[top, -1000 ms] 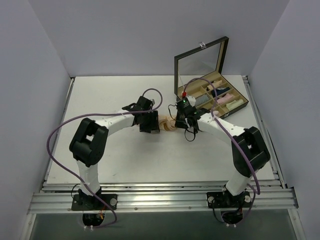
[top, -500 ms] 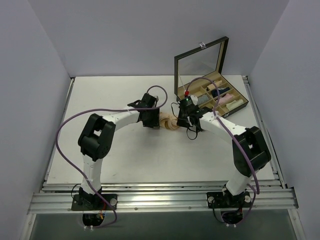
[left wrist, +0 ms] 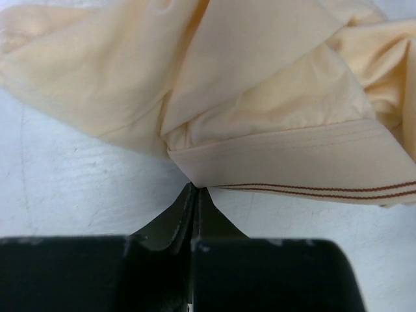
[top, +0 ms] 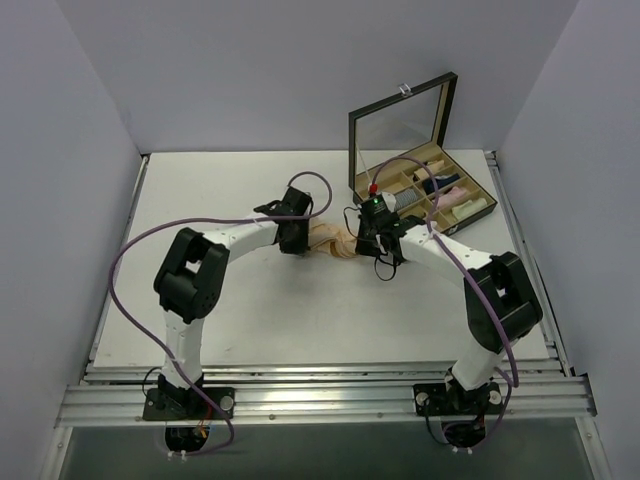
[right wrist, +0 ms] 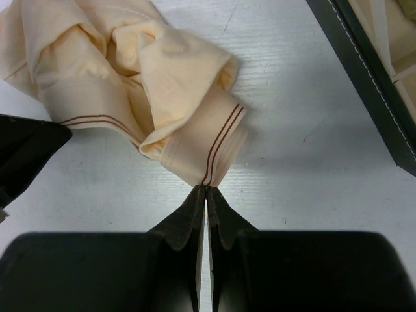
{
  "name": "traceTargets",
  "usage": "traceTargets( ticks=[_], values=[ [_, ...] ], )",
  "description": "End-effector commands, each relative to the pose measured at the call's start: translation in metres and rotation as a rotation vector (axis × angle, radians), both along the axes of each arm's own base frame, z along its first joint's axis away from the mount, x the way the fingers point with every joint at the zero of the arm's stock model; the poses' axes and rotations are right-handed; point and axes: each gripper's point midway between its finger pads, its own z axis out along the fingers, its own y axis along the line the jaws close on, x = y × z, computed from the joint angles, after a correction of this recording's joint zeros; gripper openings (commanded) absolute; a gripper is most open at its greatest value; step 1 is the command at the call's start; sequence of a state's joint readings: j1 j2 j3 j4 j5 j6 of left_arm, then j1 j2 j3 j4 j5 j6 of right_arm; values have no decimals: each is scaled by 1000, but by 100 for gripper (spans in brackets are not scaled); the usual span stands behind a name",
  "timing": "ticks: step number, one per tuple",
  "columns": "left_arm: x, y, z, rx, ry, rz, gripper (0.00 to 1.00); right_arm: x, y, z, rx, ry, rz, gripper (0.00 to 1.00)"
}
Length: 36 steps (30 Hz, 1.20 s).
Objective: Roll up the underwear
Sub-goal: Flatten the underwear
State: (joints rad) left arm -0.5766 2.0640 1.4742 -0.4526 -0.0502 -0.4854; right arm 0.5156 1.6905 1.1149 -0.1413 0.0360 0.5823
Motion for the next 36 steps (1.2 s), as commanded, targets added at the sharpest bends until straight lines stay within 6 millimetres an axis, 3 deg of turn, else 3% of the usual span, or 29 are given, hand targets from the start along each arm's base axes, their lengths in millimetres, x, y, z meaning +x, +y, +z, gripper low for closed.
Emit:
traceTargets(
  ticks=[1,2,6,13,19,25,30,31,36],
  values=[
    [1,9,48,-9,-111,-5,2,-8,-8,2,-13,6,20,0],
    [1,6,67,-48,-152,-29,2,-10,-7,2,-11,8,23,0],
    [11,11,98,-30,-257,-55,2,-14,-13,2,-22,13,25,0],
    [6,15,112,-3,-254,-81,2,-10,-18,13,-12,0,10,0],
    [-19,19,134,-66,-228,-70,2,1,-24,56,-17,-79,-15,0],
    [-64,27,152,-111,-186,-39,2,-5,-33,95,-8,-131,-34,0],
    [-120,36,154,-124,-94,-29,2,-34,-51,110,-12,-141,-51,0],
    [-133,35,166,-161,-102,-17,2,-38,-54,113,-13,-145,-57,0],
    [-186,44,181,-239,-57,28,2,-70,-72,136,-3,-154,-90,0]
  ],
)
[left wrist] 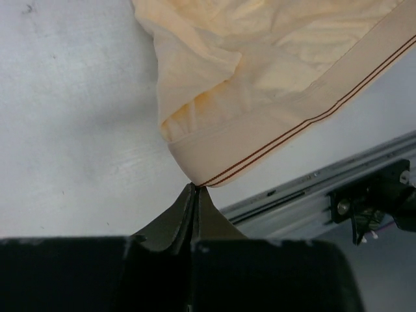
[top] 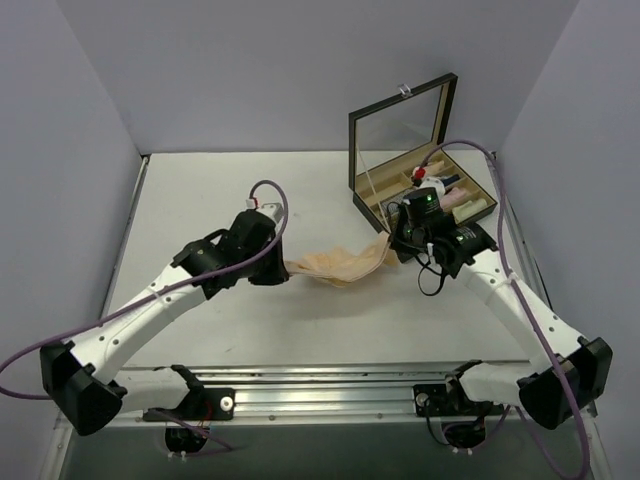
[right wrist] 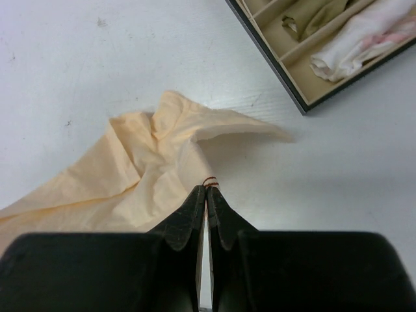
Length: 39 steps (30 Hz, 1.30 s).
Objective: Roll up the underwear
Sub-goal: Flatten the underwear
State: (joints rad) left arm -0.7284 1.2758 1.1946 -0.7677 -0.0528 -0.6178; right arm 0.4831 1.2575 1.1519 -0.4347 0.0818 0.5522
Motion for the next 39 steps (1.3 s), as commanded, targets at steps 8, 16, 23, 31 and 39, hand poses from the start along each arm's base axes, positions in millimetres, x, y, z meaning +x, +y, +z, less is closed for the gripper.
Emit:
traceTargets(
  ticks=[8,16,23,31,39],
  values=[
    [-67,29,21,-74,106,118,2,-12,-12,32,44,-36,-89,0],
    [-1,77,-37,69,188,340,2,65,50,-11,55,-9,16,0],
    [69,108,-78,12,285,451,2,124,145,-68,50,86,282,0],
    [130,133,-107,-103,375,540,2,191,197,-112,97,128,304,0],
    [152,161,-99,-85,325,560,41,208,190,-90,133,67,322,47]
  ],
)
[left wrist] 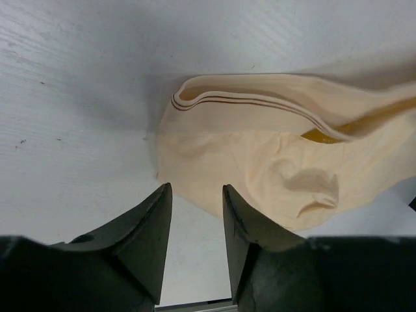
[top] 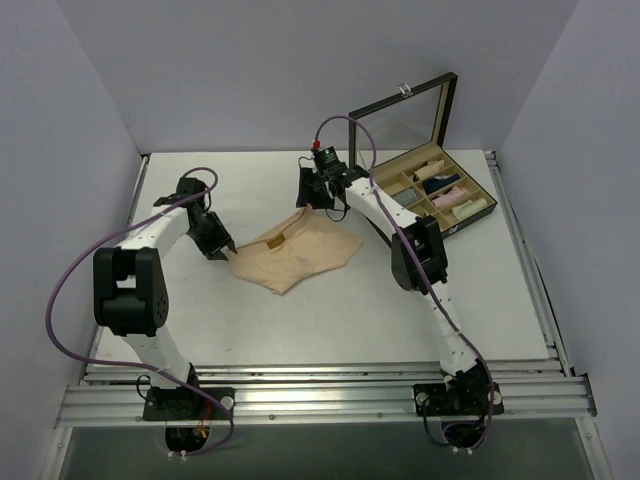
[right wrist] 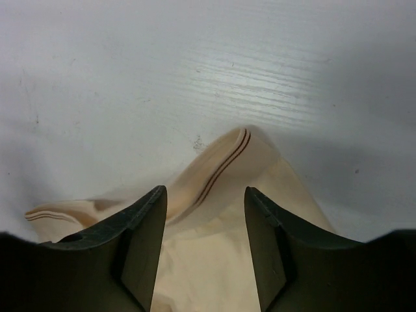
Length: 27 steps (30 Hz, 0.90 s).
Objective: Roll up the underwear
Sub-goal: Flatten the underwear
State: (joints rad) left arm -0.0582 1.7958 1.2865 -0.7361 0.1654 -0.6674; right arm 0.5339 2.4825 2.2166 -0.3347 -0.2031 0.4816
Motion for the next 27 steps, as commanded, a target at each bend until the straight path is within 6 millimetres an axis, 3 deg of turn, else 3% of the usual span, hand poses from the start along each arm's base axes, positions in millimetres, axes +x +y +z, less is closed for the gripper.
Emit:
traceTargets(
  ticks=[1,2,3,4,6,7,10,14,17,21,25,27],
  values=[
    [26,7,39,12,-159,-31,47,1,-11,51,31,-64,20,47],
    [26,10,41,26,-162,-25,52,-3,-17,51,7,-63,24,47],
    [26,12,41,33,-164,-26,54,-7,-22,64,-1,-76,20,47],
    [24,10,38,27,-147,-35,54,-16,-30,55,-32,-47,16,47],
    [20,8,34,16,-119,-45,54,-29,-46,61,-82,-38,-4,46],
    [15,8,28,18,-91,-48,54,-44,-57,43,-122,10,-10,46],
    [4,7,14,22,-31,-52,54,-62,-79,43,-173,21,-58,45],
    [-4,5,0,19,6,-56,55,-91,-101,17,-222,80,-83,42],
    [2,4,-10,20,6,-62,56,-101,-104,0,-225,108,-74,39],
    [14,3,-20,31,14,-73,57,-105,-102,-7,-222,121,-61,38],
    [17,5,-34,39,37,-71,59,-118,-91,9,-231,89,-13,40],
    [17,5,-44,41,56,-68,59,-126,-81,27,-197,56,6,41]
  ],
)
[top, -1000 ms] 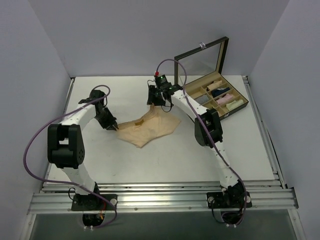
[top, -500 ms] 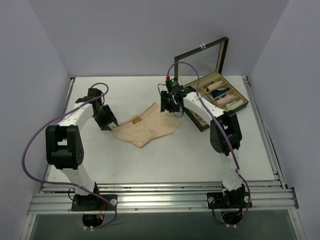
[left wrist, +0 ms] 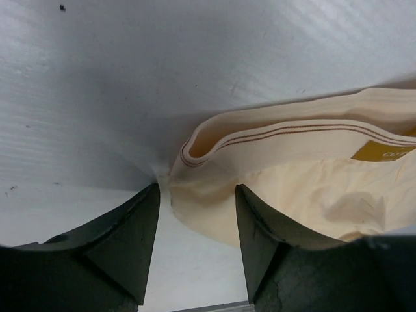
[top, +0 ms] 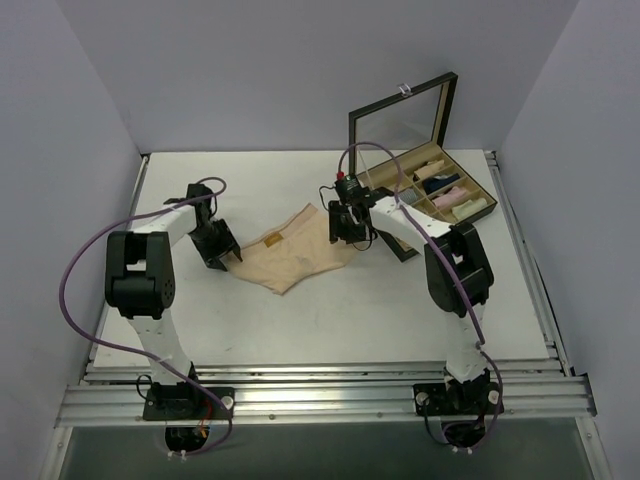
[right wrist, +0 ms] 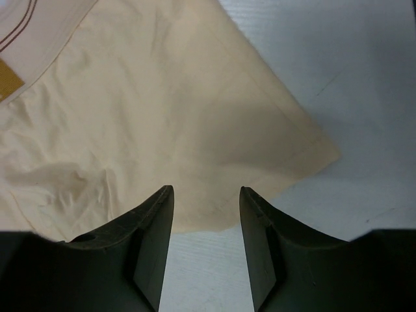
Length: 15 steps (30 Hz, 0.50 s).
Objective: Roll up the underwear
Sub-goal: Flatten the underwear
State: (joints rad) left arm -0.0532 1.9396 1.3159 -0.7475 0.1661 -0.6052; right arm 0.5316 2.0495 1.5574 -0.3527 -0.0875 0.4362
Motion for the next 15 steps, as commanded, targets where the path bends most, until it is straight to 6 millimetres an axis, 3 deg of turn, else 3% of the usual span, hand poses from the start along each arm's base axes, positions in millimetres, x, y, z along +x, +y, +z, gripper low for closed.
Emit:
traceTargets(
  ticks=[1,2,4,5,6,8,10,12,15],
  values=[
    [25,0,-3,15,-60,-14,59,-16,21,44,52,-97,60,41],
    [26,0,-6,11,-55,-14,59,-28,35,55,77,-118,92,42],
    [30,-5,-11,-13,-50,-16,51,-45,51,51,96,-122,132,42],
    [31,-6,-12,-22,-52,-15,43,-63,68,49,103,-120,176,42],
    [32,-8,-11,-33,-54,-14,22,-72,77,46,117,-114,195,42],
    [34,-11,-8,-51,-65,-8,9,-91,92,33,137,-105,228,42],
    [35,-12,-3,-58,-77,-2,3,-110,116,30,177,-107,273,43],
    [34,-13,-2,-61,-78,-1,2,-125,131,20,186,-93,313,43],
    [31,-14,-2,-71,-70,1,2,-131,145,8,173,-85,329,43]
  ],
)
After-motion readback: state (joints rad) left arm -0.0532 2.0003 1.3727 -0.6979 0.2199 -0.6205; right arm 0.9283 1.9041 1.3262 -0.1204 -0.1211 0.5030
